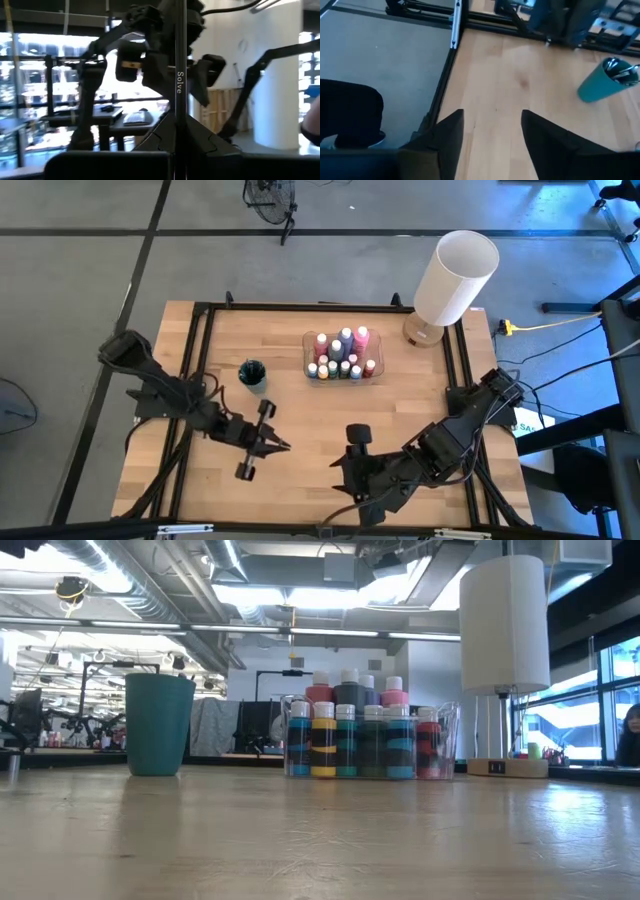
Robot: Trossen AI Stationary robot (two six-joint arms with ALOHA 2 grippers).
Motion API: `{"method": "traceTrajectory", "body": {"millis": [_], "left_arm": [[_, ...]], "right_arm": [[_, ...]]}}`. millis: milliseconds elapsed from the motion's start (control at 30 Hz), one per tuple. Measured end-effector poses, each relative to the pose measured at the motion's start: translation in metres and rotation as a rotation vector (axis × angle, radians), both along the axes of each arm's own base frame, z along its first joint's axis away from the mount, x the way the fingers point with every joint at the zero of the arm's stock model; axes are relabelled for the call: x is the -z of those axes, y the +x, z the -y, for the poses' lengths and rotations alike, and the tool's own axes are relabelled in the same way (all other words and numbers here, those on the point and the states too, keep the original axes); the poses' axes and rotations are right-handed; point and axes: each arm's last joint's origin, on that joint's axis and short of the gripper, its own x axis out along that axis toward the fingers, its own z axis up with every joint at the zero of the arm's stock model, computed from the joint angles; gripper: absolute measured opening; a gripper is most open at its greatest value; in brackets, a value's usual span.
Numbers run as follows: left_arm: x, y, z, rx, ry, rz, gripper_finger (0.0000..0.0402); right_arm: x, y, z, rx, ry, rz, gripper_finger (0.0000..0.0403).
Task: Pick & Place Paint Supplies
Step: Put the black paint brush into the green cup
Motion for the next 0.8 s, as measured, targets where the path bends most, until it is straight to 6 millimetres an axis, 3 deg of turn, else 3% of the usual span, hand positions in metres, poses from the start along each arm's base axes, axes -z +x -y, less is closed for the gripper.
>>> {"method": "traceTrajectory", "body": {"millis": [400, 800], "left_arm": [[0.016, 0.034, 0.022, 0.056, 0.025, 0.044, 0.0004], [0.014, 0.057, 0.033, 0.037, 0.059, 0.071, 0.0004]], "right_arm": [[-0.004, 0.011, 0.013, 0.12, -0.104, 0.098, 0.0311], [-0.006, 0.025, 0.006, 0.049, -0.128, 0.201, 0.0319]]}}
